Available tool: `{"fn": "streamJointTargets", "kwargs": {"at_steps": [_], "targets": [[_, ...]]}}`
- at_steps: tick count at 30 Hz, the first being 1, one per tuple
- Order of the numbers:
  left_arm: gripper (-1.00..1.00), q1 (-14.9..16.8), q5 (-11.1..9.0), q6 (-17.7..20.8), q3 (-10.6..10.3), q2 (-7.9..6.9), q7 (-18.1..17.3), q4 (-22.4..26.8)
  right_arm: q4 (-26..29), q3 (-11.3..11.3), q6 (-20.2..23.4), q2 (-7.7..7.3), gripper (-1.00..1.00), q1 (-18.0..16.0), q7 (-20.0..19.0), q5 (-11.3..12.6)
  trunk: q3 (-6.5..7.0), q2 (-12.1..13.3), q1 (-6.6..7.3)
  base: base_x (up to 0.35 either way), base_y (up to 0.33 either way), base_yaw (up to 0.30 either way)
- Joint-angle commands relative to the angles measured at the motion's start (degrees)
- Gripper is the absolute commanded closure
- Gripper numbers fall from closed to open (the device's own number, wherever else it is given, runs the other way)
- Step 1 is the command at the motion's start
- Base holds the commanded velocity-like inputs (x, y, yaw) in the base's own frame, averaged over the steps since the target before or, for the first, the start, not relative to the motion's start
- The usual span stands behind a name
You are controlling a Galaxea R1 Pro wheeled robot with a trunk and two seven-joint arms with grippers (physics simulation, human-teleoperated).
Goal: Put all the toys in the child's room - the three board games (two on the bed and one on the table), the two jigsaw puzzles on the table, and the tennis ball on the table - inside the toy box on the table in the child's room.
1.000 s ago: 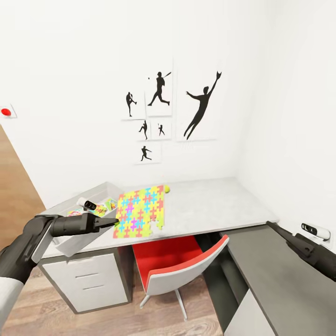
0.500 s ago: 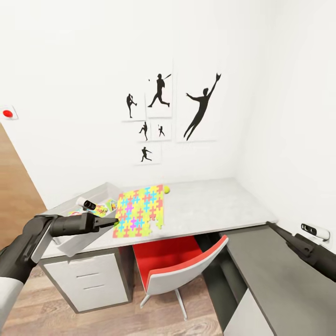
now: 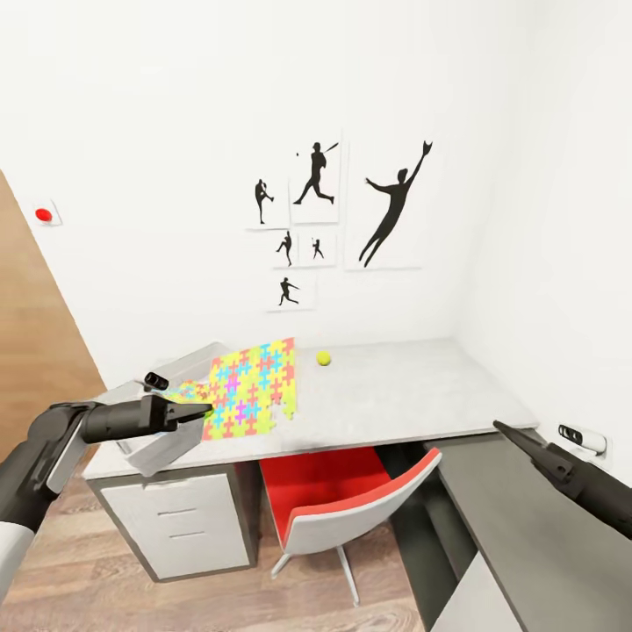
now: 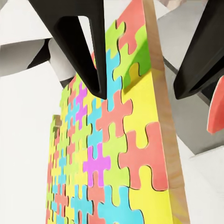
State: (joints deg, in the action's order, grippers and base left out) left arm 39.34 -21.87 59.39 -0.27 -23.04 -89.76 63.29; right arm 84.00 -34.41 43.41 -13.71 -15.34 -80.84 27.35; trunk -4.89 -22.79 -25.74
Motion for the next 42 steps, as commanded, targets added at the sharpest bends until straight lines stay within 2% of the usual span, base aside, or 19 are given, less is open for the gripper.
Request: {"fn": "streamJointTargets", "kwargs": {"at_steps": [1, 4, 15, 18, 22, 42], "targets": [[1.0, 0.1, 0.0, 0.6, 0.1, -0.31, -0.2, 0.0, 0.0, 0.0, 0.5, -0.01, -1.0, 0.0, -0.1, 0.1, -0.08, -0.1, -0.04, 0.0, 0.0, 0.231], [1.0, 0.0, -0.1, 0.6, 0.4, -1.38, -0.2, 0.0, 0.1, 0.0, 0.5, 0.01, -1.0, 0.0, 0.0, 0.1, 0.08, -0.1, -0.04, 0.0, 0.0, 0.236], [1.0, 0.0, 0.0, 0.6, 0.7, -2.16, -0.2, 0.0, 0.2, 0.0, 0.5, 0.03, -1.0, 0.0, -0.1, 0.1, 0.68, -0.1, -0.04, 0.0, 0.0, 0.238], [1.0, -0.1, -0.1, 0.6, 0.7, -4.03, -0.2, 0.0, 0.3, 0.0, -0.9, 0.07, -1.0, 0.0, -0.2, 0.1, 0.9, -0.1, -0.04, 0.0, 0.0, 0.193], [1.0, -0.1, -0.2, 0.6, 0.8, -5.2, -0.2, -0.6, 0.3, 0.0, -1.9, 0.08, -1.0, 0.0, -0.2, 0.1, 1.23, -0.1, -0.04, 0.0, 0.0, 0.151], [1.0, -0.5, 0.3, 0.4, 0.8, -5.82, -0.2, -1.9, 0.3, 0.0, -2.3, 0.09, -1.0, 0.0, 0.1, 0.1, 2.84, -0.1, -0.04, 0.003, 0.011, 0.09]]}}
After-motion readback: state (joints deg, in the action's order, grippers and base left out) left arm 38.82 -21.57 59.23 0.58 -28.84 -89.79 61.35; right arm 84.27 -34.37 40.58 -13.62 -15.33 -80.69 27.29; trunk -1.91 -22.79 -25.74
